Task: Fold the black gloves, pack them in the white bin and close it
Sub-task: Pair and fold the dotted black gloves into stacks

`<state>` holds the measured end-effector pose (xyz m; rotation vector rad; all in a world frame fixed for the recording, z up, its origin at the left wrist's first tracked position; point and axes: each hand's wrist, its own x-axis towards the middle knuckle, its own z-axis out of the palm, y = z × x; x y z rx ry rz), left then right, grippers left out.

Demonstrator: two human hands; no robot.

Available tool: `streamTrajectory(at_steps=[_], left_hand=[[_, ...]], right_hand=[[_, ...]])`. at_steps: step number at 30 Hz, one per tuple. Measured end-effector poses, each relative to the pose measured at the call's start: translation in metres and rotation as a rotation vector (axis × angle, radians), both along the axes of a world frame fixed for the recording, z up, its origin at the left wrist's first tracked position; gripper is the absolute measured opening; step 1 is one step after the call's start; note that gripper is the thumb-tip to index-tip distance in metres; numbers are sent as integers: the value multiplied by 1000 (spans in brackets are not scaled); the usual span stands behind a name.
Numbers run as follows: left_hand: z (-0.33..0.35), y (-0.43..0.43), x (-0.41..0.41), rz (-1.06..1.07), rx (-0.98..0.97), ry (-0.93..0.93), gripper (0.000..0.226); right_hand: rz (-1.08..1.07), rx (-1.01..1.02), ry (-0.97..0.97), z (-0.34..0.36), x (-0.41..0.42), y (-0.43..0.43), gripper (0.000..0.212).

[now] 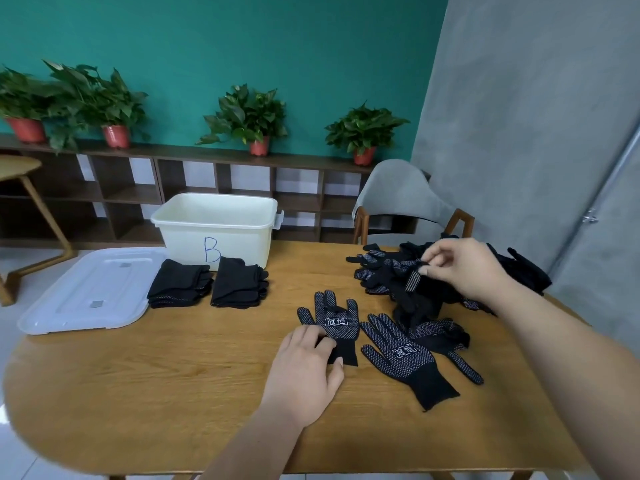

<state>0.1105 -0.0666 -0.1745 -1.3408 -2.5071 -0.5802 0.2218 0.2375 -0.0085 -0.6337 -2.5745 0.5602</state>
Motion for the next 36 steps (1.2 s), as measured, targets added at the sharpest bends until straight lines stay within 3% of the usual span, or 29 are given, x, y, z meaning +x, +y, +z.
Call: streamTrajectory(at_steps=[4, 11, 15, 18, 22, 25, 28, 30, 32, 34, 36], left_hand=[[-1, 0, 0, 0, 10, 5, 53], [-1, -2, -9, -22, 107, -193, 47], [2, -9, -15, 28, 341, -401, 37], [7, -14, -17, 95, 527, -515, 29], [12, -23, -15, 202, 745, -524, 26], [12, -34, -15, 279, 845, -436, 37], [10, -48, -19, 342, 752, -295, 37], [7, -55, -20, 280, 608, -225, 41], [4, -58, -18, 166, 406, -188, 49], [1, -55, -15, 83, 195, -138, 51], [0, -52, -11, 43, 40, -79, 50]], right_hand=[[62, -275, 74, 31, 2, -19, 21], [164, -557, -178, 65, 5, -55, 31], [156, -433, -168, 67, -3, -78, 28], [168, -302, 29, 65, -13, -94, 28], [231, -138, 310, 61, -23, -128, 21], [371, -48, 213, 34, -26, -154, 17], [504, -17, -89, -23, -21, -162, 28], [329, 63, -137, -68, -13, -156, 40], [9, 222, -246, -108, 1, -145, 52], [-159, 197, -403, -135, 14, -129, 60], [-179, 118, -468, -149, 26, -111, 61]])
